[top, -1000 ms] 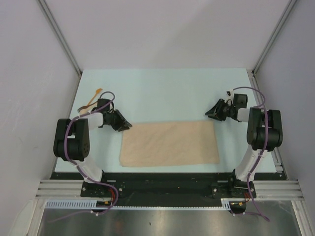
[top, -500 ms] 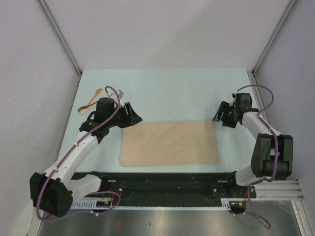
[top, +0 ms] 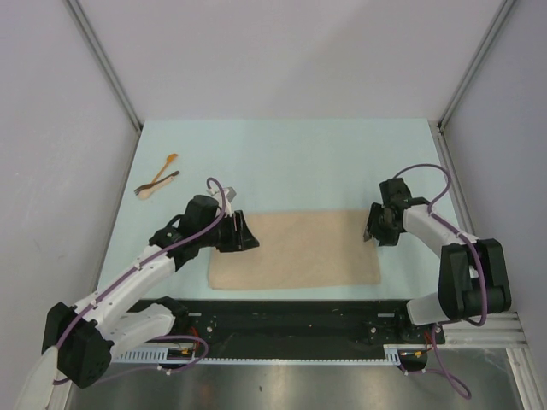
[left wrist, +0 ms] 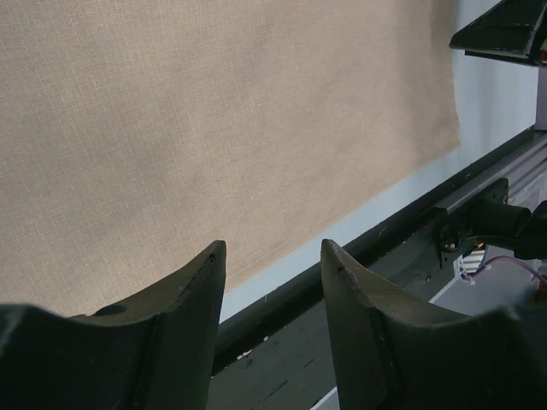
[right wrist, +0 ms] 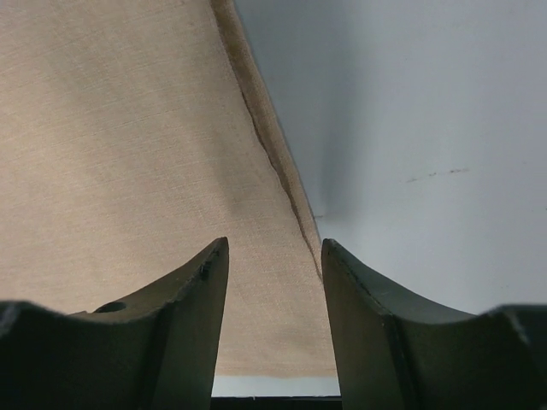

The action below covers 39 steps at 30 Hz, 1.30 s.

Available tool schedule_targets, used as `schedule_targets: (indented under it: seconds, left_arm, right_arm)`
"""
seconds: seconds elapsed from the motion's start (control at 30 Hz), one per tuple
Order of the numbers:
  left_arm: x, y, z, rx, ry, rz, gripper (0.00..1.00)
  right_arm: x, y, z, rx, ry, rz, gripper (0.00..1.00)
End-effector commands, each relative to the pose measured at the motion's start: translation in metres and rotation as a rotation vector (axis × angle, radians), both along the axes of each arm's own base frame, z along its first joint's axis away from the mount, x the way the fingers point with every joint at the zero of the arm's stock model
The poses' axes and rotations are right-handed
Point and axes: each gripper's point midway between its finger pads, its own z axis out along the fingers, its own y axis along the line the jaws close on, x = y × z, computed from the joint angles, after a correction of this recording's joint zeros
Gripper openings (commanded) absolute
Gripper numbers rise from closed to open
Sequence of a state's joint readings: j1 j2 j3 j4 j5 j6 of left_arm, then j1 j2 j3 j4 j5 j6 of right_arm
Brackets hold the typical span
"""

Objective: Fold the napkin into a case and place the utensils inside
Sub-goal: Pick up the rectangle-folded napkin from the center of the board, then fold the rectangle-folded napkin at the center of the board.

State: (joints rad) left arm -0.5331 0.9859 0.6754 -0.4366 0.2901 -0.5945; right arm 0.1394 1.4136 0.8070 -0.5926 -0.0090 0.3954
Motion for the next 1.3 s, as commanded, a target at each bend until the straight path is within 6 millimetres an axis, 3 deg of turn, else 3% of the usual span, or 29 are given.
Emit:
schedule_targets:
  seconds: [0.0, 0.3, 0.47, 0.57, 0.63, 0.8, 1.0, 1.13, 1.27]
  left_arm:
    - [0.009, -0.004, 0.025, -0.029, -0.070, 0.002, 0.53]
    - [0.008, -0.007, 0.021, -0.032, -0.054, -0.016, 0.53]
    - [0.009, -0.005, 0.025, -0.023, -0.072, -0.007, 0.53]
    - [0.010, -0.004, 0.025, -0.020, -0.074, -0.005, 0.54]
    - [0.010, -0.007, 0.022, -0.023, -0.059, -0.011, 0.54]
    - [0.010, -0.014, 0.022, -0.055, -0.040, -0.029, 0.53]
    - [0.021, -0.020, 0.013, -0.068, 0.008, 0.021, 0.53]
    - [0.028, -0.023, 0.015, -0.115, 0.028, 0.068, 0.53]
    - [0.036, -0.011, 0.021, -0.143, 0.014, 0.116, 0.52]
  right_arm:
    - [-0.008, -0.008, -0.017, -0.083, 0.058, -0.047, 0.52]
    - [-0.020, -0.004, -0.046, -0.109, 0.136, -0.030, 0.51]
    - [-0.025, 0.000, -0.051, -0.132, 0.133, -0.027, 0.27]
    - [-0.020, -0.007, -0.043, -0.168, 0.093, -0.057, 0.15]
    - [-0.009, -0.015, -0.030, -0.198, 0.026, -0.075, 0.01]
    - [0.006, -0.051, -0.006, -0.279, -0.055, -0.149, 0.00]
    - [0.019, -0.096, 0.040, -0.357, -0.153, -0.235, 0.00]
    - [0.026, -0.099, 0.059, -0.408, -0.180, -0.202, 0.00]
    - [0.034, -0.068, 0.074, -0.415, -0.220, -0.107, 0.00]
